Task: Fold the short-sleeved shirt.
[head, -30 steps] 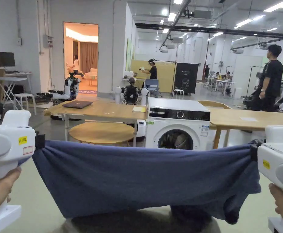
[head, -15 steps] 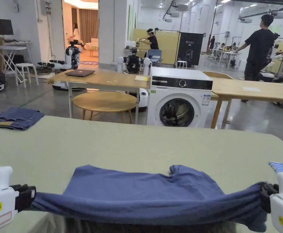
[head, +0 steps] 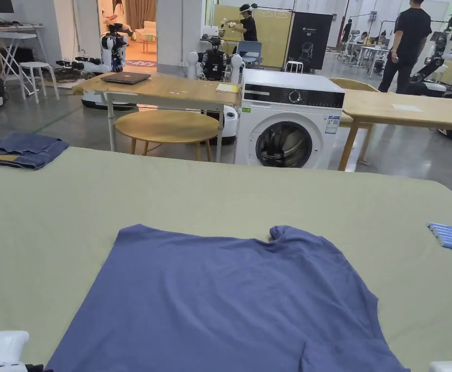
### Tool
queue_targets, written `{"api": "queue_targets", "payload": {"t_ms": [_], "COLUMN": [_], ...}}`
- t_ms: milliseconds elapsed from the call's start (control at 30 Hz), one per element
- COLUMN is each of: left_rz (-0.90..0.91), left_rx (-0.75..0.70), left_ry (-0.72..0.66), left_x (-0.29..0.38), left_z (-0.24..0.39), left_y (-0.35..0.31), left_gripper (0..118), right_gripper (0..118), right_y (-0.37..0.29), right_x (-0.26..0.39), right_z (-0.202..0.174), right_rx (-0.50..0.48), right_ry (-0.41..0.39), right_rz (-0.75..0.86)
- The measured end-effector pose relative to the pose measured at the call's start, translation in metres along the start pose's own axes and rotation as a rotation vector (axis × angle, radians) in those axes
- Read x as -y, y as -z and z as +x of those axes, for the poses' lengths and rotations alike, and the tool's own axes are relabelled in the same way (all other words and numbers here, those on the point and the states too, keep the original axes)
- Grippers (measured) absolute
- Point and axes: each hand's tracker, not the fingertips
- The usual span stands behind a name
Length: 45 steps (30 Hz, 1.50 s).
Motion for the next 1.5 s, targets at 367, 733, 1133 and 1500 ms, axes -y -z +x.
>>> {"api": "queue_targets", "payload": {"t_ms": [367,733,1133,1500], "left_rz": [0.044,0.478,0.603,0.115], "left_rx": [-0.036,-0.062,-0.119,-0.096], "left_ry": [-0.022,0.061,0.195,-0.011], "left_x": [-0.015,-0.054,-0.059,-0.034], "left_z": [0.011,0.087,0.12,0.036], "left_y": [0.007,-0.019,-0.042,-0.024], "left_gripper": [28,28,0,0], "right_gripper": [63,35,0,0], "right_y": [-0.011,-0.045,-0.066,-0.045], "right_x": [-0.018,-0.078,-0.084,-0.071], "right_z": [-0.015,-0.1,-0.126,-0.122], "right_rx": [0.027,-0.044,-0.071,-0.093], "right_ry": [0.056,0.185,0.206,0.199], "right_rz": [0.088,0.486,0.625,0.51]}}
